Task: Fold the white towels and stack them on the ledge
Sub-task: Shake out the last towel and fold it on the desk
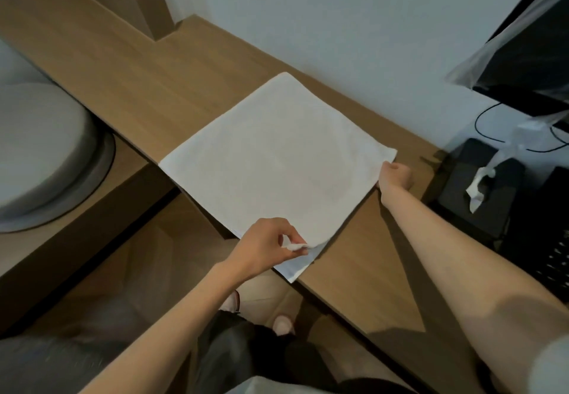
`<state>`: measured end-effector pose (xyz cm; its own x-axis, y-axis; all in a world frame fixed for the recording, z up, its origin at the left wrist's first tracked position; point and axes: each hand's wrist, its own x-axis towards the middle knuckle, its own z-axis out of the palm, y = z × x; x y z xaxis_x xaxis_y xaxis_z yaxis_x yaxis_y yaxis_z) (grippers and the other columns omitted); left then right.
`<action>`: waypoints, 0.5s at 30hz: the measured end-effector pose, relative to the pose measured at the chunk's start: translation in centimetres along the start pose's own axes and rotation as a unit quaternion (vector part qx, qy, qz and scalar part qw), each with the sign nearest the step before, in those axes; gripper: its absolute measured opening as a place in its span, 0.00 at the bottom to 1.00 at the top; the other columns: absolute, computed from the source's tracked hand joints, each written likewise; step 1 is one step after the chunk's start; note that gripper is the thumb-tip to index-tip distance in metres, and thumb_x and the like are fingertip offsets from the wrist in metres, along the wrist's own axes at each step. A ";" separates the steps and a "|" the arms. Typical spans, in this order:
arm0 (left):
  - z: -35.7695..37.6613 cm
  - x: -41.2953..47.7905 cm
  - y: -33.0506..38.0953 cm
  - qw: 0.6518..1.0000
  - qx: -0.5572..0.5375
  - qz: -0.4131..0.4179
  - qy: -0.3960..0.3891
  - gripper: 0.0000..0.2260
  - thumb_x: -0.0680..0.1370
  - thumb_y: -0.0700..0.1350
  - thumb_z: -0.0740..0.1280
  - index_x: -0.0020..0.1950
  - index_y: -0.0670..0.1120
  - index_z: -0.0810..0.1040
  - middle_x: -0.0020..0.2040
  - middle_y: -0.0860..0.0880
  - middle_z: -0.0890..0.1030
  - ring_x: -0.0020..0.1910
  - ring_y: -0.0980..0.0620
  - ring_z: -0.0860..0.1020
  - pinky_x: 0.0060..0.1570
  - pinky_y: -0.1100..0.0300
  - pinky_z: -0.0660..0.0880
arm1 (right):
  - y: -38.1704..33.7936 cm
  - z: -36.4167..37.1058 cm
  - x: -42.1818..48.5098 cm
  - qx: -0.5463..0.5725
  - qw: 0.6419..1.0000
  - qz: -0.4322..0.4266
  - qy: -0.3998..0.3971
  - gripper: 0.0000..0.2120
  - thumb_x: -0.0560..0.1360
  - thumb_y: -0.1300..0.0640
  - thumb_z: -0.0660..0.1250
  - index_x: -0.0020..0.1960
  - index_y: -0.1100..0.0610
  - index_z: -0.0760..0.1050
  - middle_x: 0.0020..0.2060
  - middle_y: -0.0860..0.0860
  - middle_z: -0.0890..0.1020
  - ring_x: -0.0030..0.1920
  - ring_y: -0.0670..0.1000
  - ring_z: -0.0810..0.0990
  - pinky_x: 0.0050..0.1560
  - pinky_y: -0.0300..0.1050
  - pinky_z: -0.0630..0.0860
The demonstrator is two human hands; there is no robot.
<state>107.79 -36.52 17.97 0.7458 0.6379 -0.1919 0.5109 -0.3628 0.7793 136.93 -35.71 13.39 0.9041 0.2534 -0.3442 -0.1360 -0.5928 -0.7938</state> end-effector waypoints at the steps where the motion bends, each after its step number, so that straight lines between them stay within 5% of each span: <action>1: 0.4 0.0 -0.1 1.000 0.013 0.000 -0.001 0.07 0.72 0.51 0.74 0.44 0.48 0.84 0.43 0.55 0.81 0.37 0.58 0.73 0.37 0.66 0.70 | 0.1 0.0 0.4 0.003 1.000 0.000 -0.008 0.11 0.79 0.58 0.60 0.38 0.57 0.74 0.36 0.52 0.77 0.43 0.55 0.77 0.45 0.45 0.75; 4: 1.3 -0.2 -0.3 0.999 0.043 -0.002 -0.007 0.05 0.72 0.51 0.73 0.45 0.51 0.84 0.43 0.59 0.79 0.36 0.59 0.73 0.36 0.69 0.67 | 0.1 0.0 1.1 -0.003 1.000 0.000 -0.019 0.07 0.77 0.59 0.63 0.49 0.60 0.79 0.44 0.55 0.81 0.49 0.57 0.81 0.53 0.52 0.79; 8: 2.4 -0.8 -0.7 0.997 0.079 0.005 -0.007 0.05 0.73 0.50 0.72 0.48 0.52 0.84 0.41 0.61 0.74 0.35 0.62 0.71 0.34 0.73 0.64 | 0.3 0.2 1.4 0.003 1.000 -0.021 -0.010 0.07 0.77 0.58 0.65 0.51 0.59 0.79 0.45 0.54 0.80 0.49 0.55 0.80 0.53 0.50 0.79; 15: 4.1 -2.9 -2.3 0.994 0.111 0.018 0.014 0.10 0.76 0.46 0.70 0.57 0.50 0.83 0.51 0.54 0.79 0.48 0.59 0.75 0.48 0.68 0.71 | 0.9 0.5 1.7 -0.012 0.999 -0.051 0.008 0.04 0.76 0.56 0.66 0.42 0.53 0.76 0.36 0.48 0.76 0.45 0.53 0.77 0.63 0.55 0.73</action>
<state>106.20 -40.37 14.33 0.7541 0.6400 -0.1477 0.5690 -0.5242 0.6336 138.15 -35.44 11.87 0.9190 0.3020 -0.2536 -0.0325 -0.5829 -0.8119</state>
